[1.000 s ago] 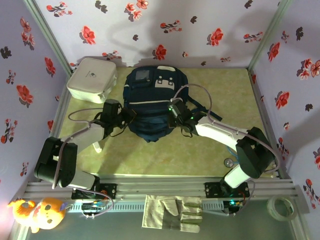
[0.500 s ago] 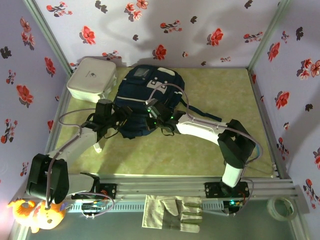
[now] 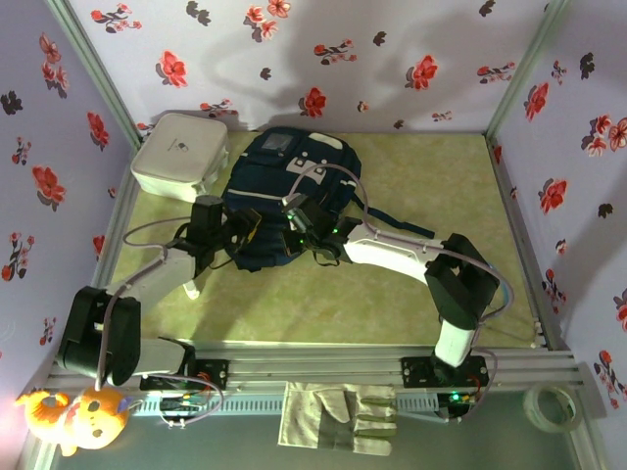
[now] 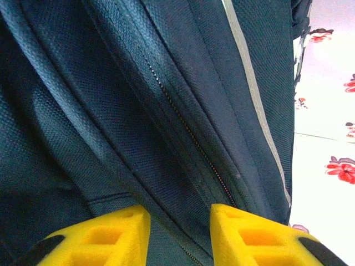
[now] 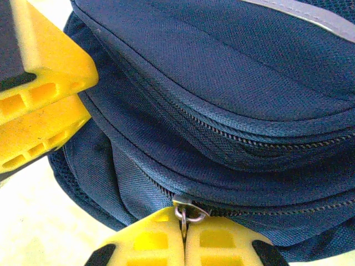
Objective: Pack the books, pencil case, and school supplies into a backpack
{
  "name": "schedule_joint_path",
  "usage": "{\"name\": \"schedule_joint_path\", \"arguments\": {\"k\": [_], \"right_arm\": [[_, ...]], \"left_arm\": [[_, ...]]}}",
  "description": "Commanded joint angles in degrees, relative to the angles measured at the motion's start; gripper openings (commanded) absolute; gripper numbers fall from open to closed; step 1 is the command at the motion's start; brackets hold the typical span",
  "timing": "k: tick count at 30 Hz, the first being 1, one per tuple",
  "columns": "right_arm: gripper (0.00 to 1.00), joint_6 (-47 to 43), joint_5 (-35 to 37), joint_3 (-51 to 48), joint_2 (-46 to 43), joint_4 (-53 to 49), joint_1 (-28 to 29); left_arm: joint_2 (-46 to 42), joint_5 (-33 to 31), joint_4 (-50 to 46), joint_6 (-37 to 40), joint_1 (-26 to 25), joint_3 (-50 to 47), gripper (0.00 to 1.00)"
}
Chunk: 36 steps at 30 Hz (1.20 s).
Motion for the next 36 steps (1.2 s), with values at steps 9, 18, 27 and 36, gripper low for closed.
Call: {"name": "schedule_joint_path", "arguments": {"k": [9, 18, 27, 36], "right_arm": [[0.00, 0.31, -1.06, 1.80, -1.07, 1.73, 0.71], [0.00, -2.33, 4.50, -7.11, -9.22, -2.18, -5.21], [0.00, -6.03, 5.80, -7.06, -8.57, -7.11, -13.94], [0.00, 1.40, 3.28, 3.93, -0.29, -15.07, -21.88]], "left_arm": [[4.19, 0.45, 5.66, -2.52, -0.99, -1.65, 0.19], [2.36, -0.08, -0.23, 6.77, -0.01, 1.28, 0.00], [-2.13, 1.65, -11.38, 15.87, 0.34, 3.20, 0.00], [-4.47, 2.90, -18.95, 20.99, 1.15, 2.65, 0.00]]}}
